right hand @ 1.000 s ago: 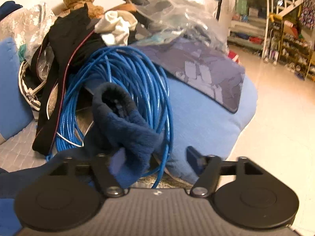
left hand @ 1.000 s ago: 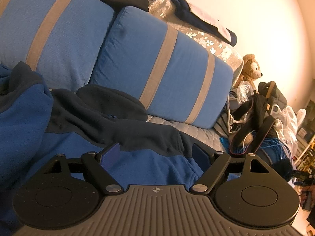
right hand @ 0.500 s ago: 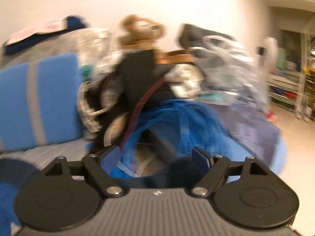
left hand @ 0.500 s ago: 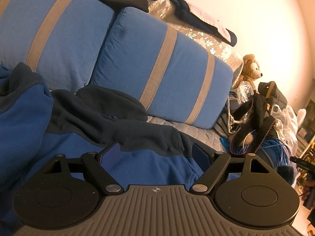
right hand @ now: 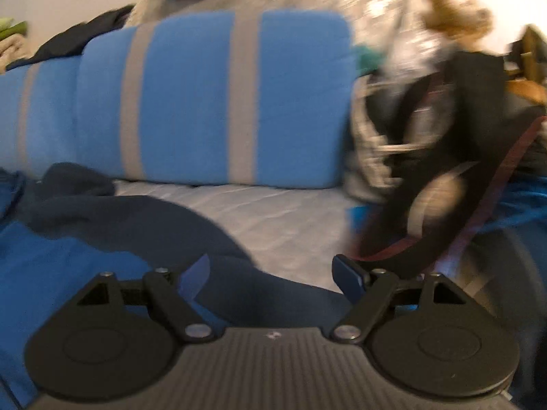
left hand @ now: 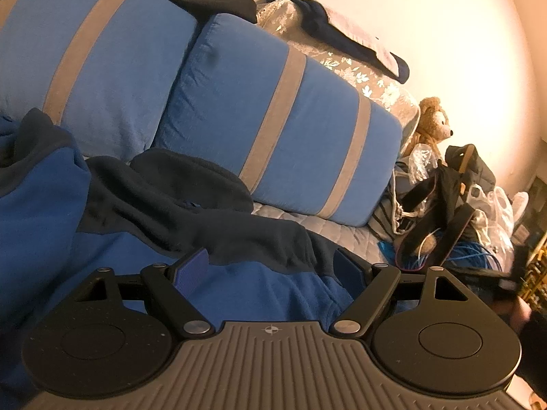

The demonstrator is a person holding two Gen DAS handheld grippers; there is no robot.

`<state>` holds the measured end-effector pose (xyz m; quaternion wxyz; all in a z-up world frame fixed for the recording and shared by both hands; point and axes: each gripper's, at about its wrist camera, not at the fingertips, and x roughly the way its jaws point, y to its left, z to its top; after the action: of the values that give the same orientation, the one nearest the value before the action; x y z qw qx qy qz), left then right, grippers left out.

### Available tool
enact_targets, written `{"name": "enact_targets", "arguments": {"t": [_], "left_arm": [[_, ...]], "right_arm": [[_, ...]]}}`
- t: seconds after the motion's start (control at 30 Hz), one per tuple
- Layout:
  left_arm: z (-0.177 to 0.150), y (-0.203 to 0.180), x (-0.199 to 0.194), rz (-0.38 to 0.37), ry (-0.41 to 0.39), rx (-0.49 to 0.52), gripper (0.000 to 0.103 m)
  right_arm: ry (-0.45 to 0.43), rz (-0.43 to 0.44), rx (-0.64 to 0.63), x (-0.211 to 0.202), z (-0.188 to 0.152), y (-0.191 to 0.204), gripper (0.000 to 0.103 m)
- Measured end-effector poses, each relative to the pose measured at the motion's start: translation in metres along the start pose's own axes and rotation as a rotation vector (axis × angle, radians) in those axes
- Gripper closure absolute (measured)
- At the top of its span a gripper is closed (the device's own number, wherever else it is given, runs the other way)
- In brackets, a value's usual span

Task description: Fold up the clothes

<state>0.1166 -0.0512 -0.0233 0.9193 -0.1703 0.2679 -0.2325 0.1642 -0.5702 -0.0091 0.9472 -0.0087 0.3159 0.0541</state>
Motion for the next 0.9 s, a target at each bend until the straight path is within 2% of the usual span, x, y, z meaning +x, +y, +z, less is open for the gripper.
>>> {"name": "enact_targets", "arguments": {"t": [0.1,0.2,0.23,0.3,0.33,0.37,0.5,0.53,0.57,0.6,0.63,0.67,0.73,0.8,0.83,0.87,0.9], "left_arm": [[0.001,0.001,0.001,-0.001,0.001,-0.007,0.022],[0.001,0.002,0.002,-0.001,0.005,-0.013,0.022],[0.001,0.002,0.003,-0.002,0.006,-0.015,0.022],[0.002,0.003,0.004,-0.004,0.010,-0.018,0.022],[0.002,0.003,0.004,-0.007,0.010,-0.020,0.022],[0.002,0.003,0.004,-0.010,0.009,-0.021,0.022],[0.003,0.005,0.004,-0.019,0.007,-0.025,0.022],[0.003,0.005,0.003,-0.019,0.006,-0.026,0.022],[0.003,0.005,0.003,-0.020,0.005,-0.027,0.022],[0.003,0.005,0.002,-0.019,0.003,-0.026,0.022],[0.002,0.005,0.002,-0.019,0.000,-0.026,0.022],[0.002,0.006,0.002,-0.018,-0.002,-0.028,0.022],[0.002,0.006,0.001,-0.019,-0.009,-0.033,0.022],[0.002,0.005,-0.002,-0.019,-0.025,-0.029,0.022],[0.002,0.004,-0.004,-0.016,-0.037,-0.023,0.022],[0.002,0.003,-0.006,-0.014,-0.049,-0.016,0.022],[0.003,0.003,-0.009,-0.007,-0.060,-0.015,0.022]], "right_arm": [[0.078,0.058,0.010,0.041,0.018,0.011,0.021],[0.192,0.070,0.003,0.082,0.026,0.016,0.027],[0.232,0.072,-0.005,0.094,0.026,0.016,0.032],[0.298,0.081,-0.025,0.110,0.022,0.016,0.051],[0.321,0.077,-0.035,0.116,0.019,0.015,0.078],[0.335,0.065,-0.044,0.119,0.017,0.014,0.088],[0.276,-0.065,0.001,0.119,0.017,-0.003,0.096],[0.244,-0.124,0.004,0.117,0.019,-0.006,0.096],[0.207,-0.165,0.016,0.115,0.021,-0.010,0.088],[0.169,-0.173,0.041,0.110,0.023,-0.016,0.088],[0.132,-0.165,0.069,0.104,0.026,-0.021,0.081],[0.108,-0.153,0.090,0.099,0.029,-0.023,0.066],[0.087,-0.126,0.103,0.089,0.034,-0.023,0.059],[0.079,-0.124,0.071,0.080,0.039,-0.015,0.040],[0.071,-0.135,0.057,0.076,0.041,-0.009,0.019],[0.055,-0.137,0.051,0.069,0.044,-0.003,0.009],[0.031,-0.129,0.048,0.062,0.046,0.003,0.009]]}}
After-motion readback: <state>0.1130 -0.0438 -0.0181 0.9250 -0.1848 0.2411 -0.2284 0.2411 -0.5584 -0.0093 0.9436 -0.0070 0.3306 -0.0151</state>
